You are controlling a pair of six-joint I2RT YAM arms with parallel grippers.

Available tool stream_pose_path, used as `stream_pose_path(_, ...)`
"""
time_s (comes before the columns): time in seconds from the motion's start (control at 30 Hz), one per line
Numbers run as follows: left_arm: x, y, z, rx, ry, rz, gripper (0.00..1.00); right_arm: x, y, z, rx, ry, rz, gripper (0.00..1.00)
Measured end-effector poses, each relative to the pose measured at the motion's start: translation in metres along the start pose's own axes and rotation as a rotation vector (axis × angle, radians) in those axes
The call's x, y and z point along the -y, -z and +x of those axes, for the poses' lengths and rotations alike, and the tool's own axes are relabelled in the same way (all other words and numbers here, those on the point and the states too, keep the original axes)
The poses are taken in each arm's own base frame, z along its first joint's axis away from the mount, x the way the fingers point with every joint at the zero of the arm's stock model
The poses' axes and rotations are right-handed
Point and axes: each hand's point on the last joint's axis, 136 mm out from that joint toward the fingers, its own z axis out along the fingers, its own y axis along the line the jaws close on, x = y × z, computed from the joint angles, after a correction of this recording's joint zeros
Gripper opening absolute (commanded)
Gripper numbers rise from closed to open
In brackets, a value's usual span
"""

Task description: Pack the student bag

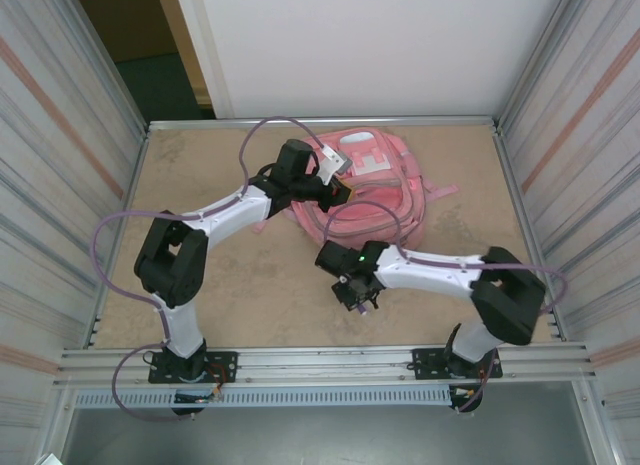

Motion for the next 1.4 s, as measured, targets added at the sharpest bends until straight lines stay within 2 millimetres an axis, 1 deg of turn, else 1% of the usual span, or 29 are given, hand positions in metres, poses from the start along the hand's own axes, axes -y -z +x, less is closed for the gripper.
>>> stream_pose_path(0.1,0.000,0.002,-0.002,0.006,0.022,-0.003,0.00,0.004,0.034,-0.016,0.117,-0.065,-0.077,0.13)
stream_pose_path(0.23,0.003,0.006,-0.008,0.018,0.059,-0.001,0.00,0.023,0.077,-0.033,0.262,-0.217,-0.188,0.12)
stream_pose_path(0.3,0.005,0.008,-0.010,0.022,0.088,0.008,0.00,0.035,0.093,-0.041,0.326,-0.313,-0.248,0.09)
stream_pose_path(0.33,0.007,0.008,-0.011,0.024,0.107,0.018,0.00,0.044,0.099,-0.045,0.356,-0.381,-0.275,0.05)
stream_pose_path(0.37,0.008,0.008,-0.011,0.025,0.122,0.026,0.00,0.050,0.103,-0.048,0.377,-0.433,-0.300,0.03)
stream_pose_path(0.4,0.010,0.008,-0.012,0.027,0.142,0.037,0.00,0.060,0.106,-0.051,0.399,-0.513,-0.327,0.04)
stream_pose_path(0.53,0.018,0.008,-0.015,0.034,0.195,0.080,0.00,0.098,0.107,-0.065,0.449,-0.811,-0.404,0.03)
stream_pose_path(0.63,0.025,0.006,-0.014,0.027,0.197,0.097,0.00,0.112,0.106,-0.072,0.469,-0.953,-0.460,0.03)
stream_pose_path(0.8,0.052,-0.005,-0.005,-0.017,0.183,0.136,0.00,0.132,0.109,-0.093,0.515,-1.157,-0.535,0.04)
stream_pose_path(0.87,0.060,-0.008,-0.004,-0.024,0.176,0.150,0.00,0.139,0.104,-0.102,0.520,-1.220,-0.552,0.04)
stream_pose_path(0.97,0.067,-0.010,-0.003,-0.030,0.178,0.161,0.00,0.145,0.090,-0.112,0.505,-1.298,-0.559,0.05)
stream_pose_path(1.0,0.067,-0.011,-0.003,-0.030,0.178,0.161,0.00,0.147,0.084,-0.114,0.496,-1.324,-0.560,0.08)
stream_pose_path(1.03,0.067,-0.011,-0.003,-0.030,0.180,0.159,0.00,0.148,0.080,-0.116,0.491,-1.341,-0.560,0.14)
stream_pose_path(1.07,0.067,-0.011,-0.003,-0.029,0.184,0.158,0.00,0.150,0.075,-0.118,0.485,-1.361,-0.554,0.25)
stream_pose_path(1.1,0.067,-0.011,-0.004,-0.028,0.184,0.158,0.00,0.150,0.070,-0.119,0.481,-1.376,-0.551,0.27)
stream_pose_path(1.17,0.067,-0.011,-0.005,-0.024,0.184,0.159,0.00,0.153,0.067,-0.120,0.488,-1.394,-0.543,0.30)
stream_pose_path(1.27,0.067,-0.011,-0.006,-0.019,0.188,0.157,0.00,0.155,0.067,-0.121,0.501,-1.408,-0.535,0.41)
stream_pose_path(1.4,0.066,-0.011,-0.008,-0.012,0.187,0.154,0.00,0.158,0.069,-0.117,0.510,-1.404,-0.513,0.45)
